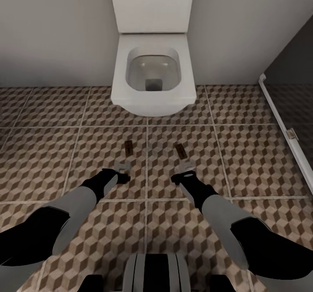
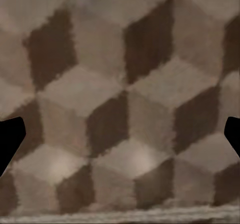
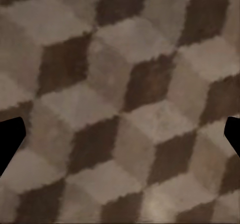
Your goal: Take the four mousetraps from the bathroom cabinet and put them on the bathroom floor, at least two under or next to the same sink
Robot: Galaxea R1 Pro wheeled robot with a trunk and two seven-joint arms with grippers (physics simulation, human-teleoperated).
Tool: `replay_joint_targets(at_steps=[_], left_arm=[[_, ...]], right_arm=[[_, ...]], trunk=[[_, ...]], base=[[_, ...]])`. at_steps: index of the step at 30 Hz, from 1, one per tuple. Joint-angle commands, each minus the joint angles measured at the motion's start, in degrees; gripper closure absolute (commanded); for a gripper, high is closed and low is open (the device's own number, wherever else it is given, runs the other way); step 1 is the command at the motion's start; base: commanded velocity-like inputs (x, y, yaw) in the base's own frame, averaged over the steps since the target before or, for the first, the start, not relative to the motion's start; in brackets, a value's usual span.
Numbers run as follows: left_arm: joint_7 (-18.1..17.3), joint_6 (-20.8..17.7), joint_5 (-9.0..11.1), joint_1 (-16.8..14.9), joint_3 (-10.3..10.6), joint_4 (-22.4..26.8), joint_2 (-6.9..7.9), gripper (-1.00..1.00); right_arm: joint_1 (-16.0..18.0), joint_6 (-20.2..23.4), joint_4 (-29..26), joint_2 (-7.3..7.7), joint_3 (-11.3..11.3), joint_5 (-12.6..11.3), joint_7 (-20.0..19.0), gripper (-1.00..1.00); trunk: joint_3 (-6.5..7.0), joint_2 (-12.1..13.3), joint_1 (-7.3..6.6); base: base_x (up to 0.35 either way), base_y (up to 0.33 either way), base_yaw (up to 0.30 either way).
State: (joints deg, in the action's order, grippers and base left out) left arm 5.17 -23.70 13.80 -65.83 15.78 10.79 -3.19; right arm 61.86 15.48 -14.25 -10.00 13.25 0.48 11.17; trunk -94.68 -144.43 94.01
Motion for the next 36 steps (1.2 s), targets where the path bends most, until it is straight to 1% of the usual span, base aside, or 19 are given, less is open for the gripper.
replay_joint_targets(at_steps=[1,24,36], left_arm=[[0.37,-0.29,0.62,0.0,0.39,0.11,0.02,-1.0],[0.65,-0.38,0.7,0.0,0.35,0.35,-0.06,-1.0],[0.81,-0.55,0.69,0.0,0.31,0.37,-0.11,-1.0]], right_arm=[[0.01,0.42,-0.08,0.0,0.29,0.04,0.26,-1.0],[0.01,0.42,-0.08,0.0,0.23,0.04,0.26,-1.0],[0.01,0.43,-0.08,0.0,0.26,0.04,0.26,-1.0]], trunk=[[-0.03,-0.01,-0.02],[-0.03,-0.01,-0.02],[2.63,0.15,-0.33]], base=[[-0.092,0.0,0.0],[-0.011,0.0,0.0],[0.0,0.0,0.0]])
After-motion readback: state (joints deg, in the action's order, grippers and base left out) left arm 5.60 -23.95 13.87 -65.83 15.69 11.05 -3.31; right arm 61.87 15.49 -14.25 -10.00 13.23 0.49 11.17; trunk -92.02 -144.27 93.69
